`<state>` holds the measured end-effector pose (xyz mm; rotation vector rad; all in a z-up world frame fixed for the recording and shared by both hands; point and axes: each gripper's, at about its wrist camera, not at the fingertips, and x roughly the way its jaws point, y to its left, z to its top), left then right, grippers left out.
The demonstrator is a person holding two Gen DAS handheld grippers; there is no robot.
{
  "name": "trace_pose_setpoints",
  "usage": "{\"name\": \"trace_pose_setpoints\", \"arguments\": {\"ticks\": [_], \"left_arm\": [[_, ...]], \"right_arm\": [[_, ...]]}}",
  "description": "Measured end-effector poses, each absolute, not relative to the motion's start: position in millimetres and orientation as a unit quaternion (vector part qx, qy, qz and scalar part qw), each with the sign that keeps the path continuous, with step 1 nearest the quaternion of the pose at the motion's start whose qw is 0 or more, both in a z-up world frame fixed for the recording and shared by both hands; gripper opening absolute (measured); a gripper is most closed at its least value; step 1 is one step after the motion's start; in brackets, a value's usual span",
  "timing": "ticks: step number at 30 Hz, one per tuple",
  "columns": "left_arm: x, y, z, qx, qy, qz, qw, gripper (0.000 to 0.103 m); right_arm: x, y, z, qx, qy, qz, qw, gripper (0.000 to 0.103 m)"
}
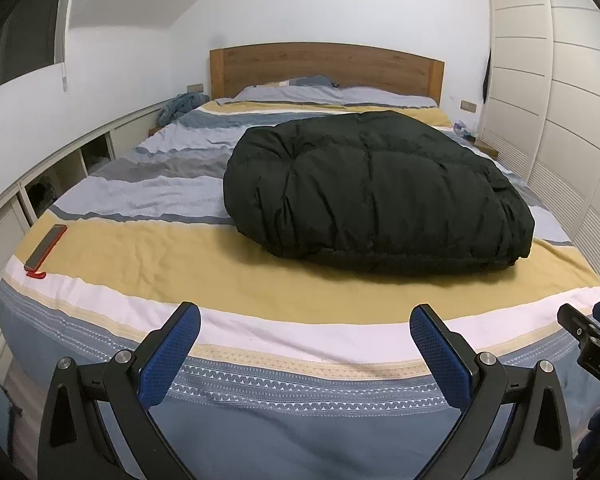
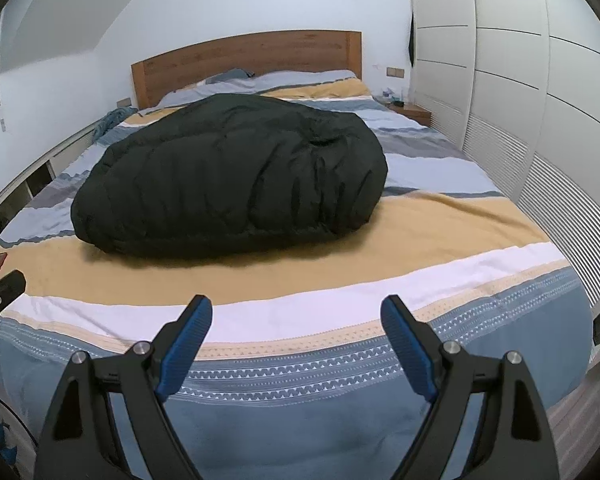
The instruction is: Fold large clothes
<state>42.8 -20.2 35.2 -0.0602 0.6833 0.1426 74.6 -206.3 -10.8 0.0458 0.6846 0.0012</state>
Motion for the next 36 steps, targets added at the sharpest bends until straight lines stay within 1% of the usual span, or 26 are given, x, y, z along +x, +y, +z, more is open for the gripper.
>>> {"name": "trace_pose_setpoints", "arguments": {"ticks": [36], "left_arm": [[42,-12,27,-0.032,0.338,0.069,0.938,0.102]], "right_arm": [[70,-224,-15,0.018,0.344,-0.022,0.939,0.086]]}}
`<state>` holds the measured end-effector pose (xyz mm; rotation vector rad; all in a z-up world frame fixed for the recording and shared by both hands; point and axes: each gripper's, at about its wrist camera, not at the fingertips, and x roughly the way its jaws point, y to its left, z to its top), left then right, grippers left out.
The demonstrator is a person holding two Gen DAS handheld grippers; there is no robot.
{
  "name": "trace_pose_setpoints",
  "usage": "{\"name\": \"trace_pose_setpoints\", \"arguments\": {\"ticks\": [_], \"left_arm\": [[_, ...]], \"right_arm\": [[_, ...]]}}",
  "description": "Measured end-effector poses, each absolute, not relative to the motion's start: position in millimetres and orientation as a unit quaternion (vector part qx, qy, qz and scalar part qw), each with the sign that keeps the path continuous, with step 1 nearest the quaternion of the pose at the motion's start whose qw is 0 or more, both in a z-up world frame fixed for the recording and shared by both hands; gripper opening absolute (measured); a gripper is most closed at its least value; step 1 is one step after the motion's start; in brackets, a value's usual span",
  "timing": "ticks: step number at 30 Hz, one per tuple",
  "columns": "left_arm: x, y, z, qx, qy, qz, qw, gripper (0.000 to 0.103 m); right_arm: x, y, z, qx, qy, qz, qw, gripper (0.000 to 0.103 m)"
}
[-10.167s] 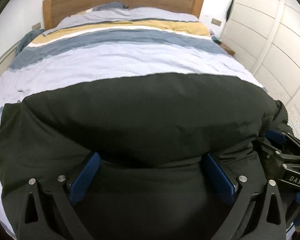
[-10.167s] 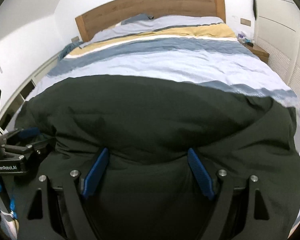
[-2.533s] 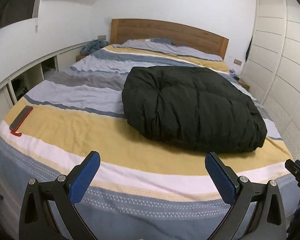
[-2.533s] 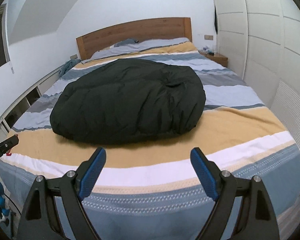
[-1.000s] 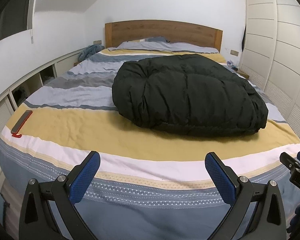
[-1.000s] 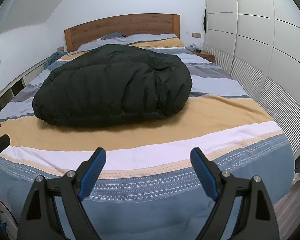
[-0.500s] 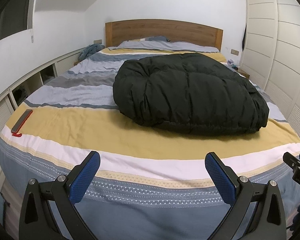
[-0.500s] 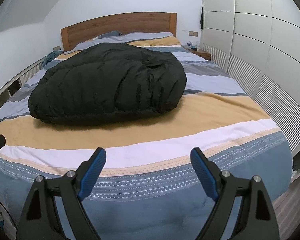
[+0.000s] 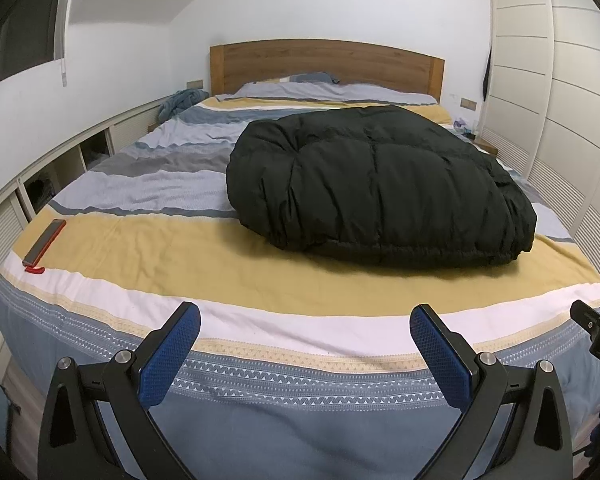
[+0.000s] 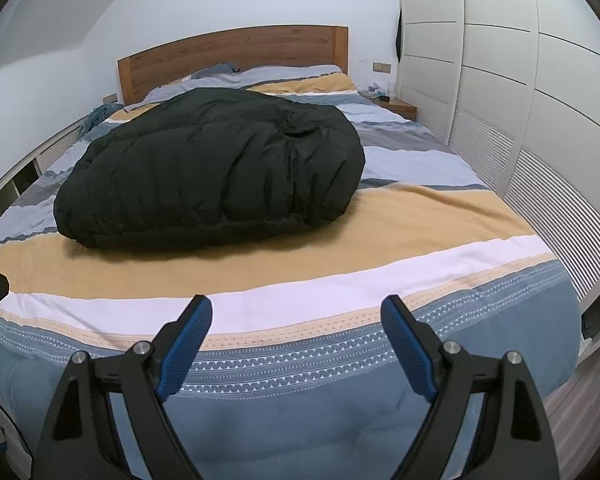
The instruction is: Fold large clothes
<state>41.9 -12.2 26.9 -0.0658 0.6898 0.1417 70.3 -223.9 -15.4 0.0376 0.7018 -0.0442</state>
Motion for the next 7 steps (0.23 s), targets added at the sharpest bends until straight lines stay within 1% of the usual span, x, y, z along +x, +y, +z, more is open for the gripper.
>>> {"name": "trace_pose_setpoints", "arguments": {"ticks": [7], "left_arm": [[38.4,-10.5,26.6,-0.036,0.338,0.069,0.938,0.102]], "right_arm": [[66.9,-223.1,-13.5,0.015,0.341,-0.021,0.94,0.086]]}}
